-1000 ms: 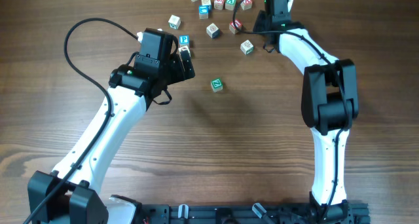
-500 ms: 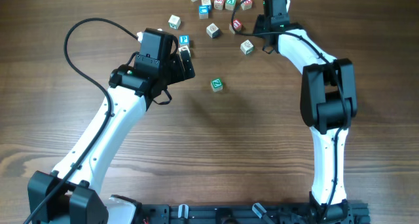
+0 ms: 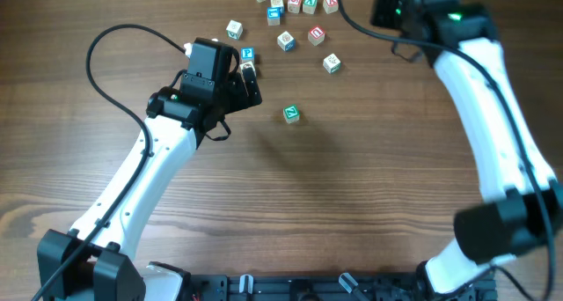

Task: Form a horizontal line
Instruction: 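Place the red M block beside the green Z block with the right gripper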

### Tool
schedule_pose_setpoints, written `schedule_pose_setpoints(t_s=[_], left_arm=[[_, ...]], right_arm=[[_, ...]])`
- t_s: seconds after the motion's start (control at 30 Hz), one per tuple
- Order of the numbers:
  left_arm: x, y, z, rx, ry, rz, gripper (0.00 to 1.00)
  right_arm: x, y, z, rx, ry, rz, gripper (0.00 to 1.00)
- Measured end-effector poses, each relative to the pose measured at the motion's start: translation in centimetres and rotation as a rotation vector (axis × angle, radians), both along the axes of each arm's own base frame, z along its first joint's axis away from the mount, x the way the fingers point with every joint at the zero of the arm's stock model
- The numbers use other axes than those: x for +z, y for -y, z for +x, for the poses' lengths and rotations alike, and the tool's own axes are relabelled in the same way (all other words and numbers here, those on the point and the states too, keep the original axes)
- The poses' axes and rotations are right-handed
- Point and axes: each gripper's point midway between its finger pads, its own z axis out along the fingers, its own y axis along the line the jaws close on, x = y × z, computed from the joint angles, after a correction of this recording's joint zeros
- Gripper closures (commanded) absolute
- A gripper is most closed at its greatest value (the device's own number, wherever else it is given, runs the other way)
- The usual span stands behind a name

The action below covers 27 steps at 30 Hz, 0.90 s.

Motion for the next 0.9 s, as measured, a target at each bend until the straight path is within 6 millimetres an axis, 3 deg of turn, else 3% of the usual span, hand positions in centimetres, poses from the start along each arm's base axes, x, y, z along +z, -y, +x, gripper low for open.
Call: schedule_pose_setpoints(t_s=[0.13, 0.33, 0.6, 0.73, 0.9], left_arm=[[0.0, 0.0, 0.0, 0.000, 0.000, 0.000, 0.00], [0.0, 0.0, 0.0, 0.000, 0.000, 0.000, 0.00], [0.0, 0.0, 0.0, 0.000, 0.000, 0.000, 0.00], [0.0, 0.0, 0.0, 0.000, 0.000, 0.000, 0.00], [0.0, 0.0, 0.0, 0.000, 0.000, 0.000, 0.00]], right_arm=[[-1.4, -0.7, -4.1, 0.064, -0.155, 0.033, 0.80], [-9.3, -3.4, -7.4, 0.129, -0.366, 0.092, 0.78], [-18.7, -10.1, -8.7, 0.226, -0.301, 0.171, 0.75], [-20.6, -11.0, -8.6, 0.197, -0.226, 0.181, 0.75], [-23.1, -10.4, -8.8, 0.134, -0.199, 0.189, 0.72]])
